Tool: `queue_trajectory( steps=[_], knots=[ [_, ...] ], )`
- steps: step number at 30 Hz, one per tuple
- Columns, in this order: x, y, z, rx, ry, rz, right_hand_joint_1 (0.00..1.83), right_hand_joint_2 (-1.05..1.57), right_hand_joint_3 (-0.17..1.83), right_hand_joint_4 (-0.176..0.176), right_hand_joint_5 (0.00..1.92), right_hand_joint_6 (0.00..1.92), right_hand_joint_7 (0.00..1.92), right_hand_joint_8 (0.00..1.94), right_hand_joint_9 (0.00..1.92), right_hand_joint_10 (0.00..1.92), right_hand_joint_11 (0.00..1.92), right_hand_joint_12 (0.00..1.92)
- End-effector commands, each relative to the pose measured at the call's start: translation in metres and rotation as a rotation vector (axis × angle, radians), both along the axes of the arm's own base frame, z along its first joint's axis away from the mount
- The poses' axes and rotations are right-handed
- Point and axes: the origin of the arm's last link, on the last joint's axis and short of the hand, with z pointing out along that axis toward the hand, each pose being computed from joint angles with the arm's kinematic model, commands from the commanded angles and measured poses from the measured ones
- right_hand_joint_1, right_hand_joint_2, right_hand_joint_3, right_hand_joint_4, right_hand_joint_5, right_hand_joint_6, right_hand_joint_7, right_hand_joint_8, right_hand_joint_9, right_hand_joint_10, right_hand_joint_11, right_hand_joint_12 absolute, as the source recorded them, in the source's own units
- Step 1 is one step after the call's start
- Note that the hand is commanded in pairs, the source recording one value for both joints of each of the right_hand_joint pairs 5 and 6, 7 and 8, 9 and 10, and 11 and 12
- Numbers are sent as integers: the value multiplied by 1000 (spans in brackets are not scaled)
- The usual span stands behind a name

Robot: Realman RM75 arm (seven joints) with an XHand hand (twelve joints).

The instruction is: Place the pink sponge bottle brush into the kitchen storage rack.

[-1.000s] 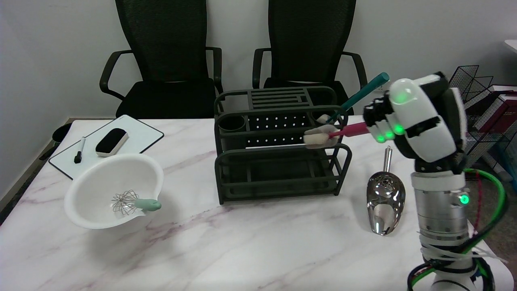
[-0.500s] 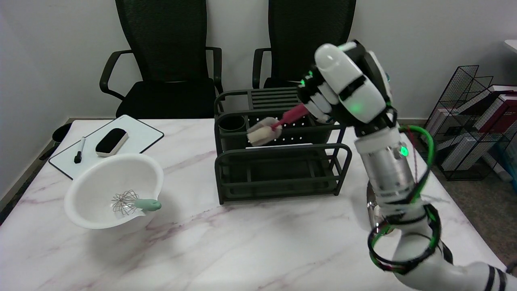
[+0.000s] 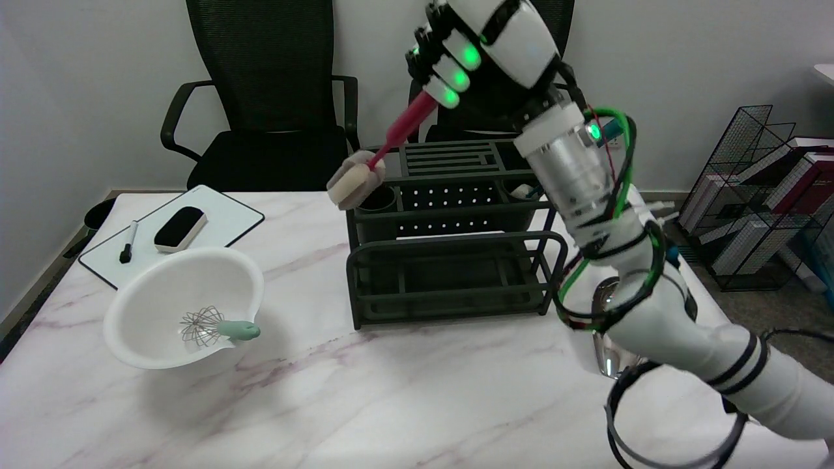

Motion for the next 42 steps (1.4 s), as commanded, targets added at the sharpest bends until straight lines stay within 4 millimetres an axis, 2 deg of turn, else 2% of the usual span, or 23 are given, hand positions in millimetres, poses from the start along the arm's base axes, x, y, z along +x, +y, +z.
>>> queue_trajectory(
  steps=[1, 5, 8, 12, 16, 25, 32, 42],
  knots=[
    [60, -78, 11, 83, -34, -181, 987, 1571, 837, 0, 1920, 1920, 1920, 1920, 1920, 1920, 1920, 1920],
    [51, -100, 15, 38, -9, -213, 998, 1571, 607, 0, 1920, 1920, 1920, 1920, 1920, 1920, 1920, 1920],
    [49, -113, 11, 17, 29, -218, 996, 1571, 533, 0, 1920, 1920, 1920, 1920, 1920, 1920, 1920, 1920],
    [61, -124, 0, -1, 87, -173, 995, 1571, 498, 0, 1920, 1920, 1920, 1920, 1920, 1920, 1920, 1920],
    [63, -133, -6, -15, 127, -157, 996, 1571, 463, 0, 1920, 1920, 1920, 1920, 1920, 1920, 1920, 1920],
    [47, -156, 2, -97, 200, -167, 992, 1571, 374, 0, 1920, 1920, 1920, 1920, 1920, 1920, 1920, 1920],
    [34, -160, 9, -127, 227, -183, 988, 1571, 347, 0, 1920, 1920, 1920, 1920, 1920, 1920, 1920, 1920],
    [27, -147, 9, -109, 240, -185, 995, 1571, 355, 0, 1920, 1920, 1920, 1920, 1920, 1920, 1920, 1920]
  ],
)
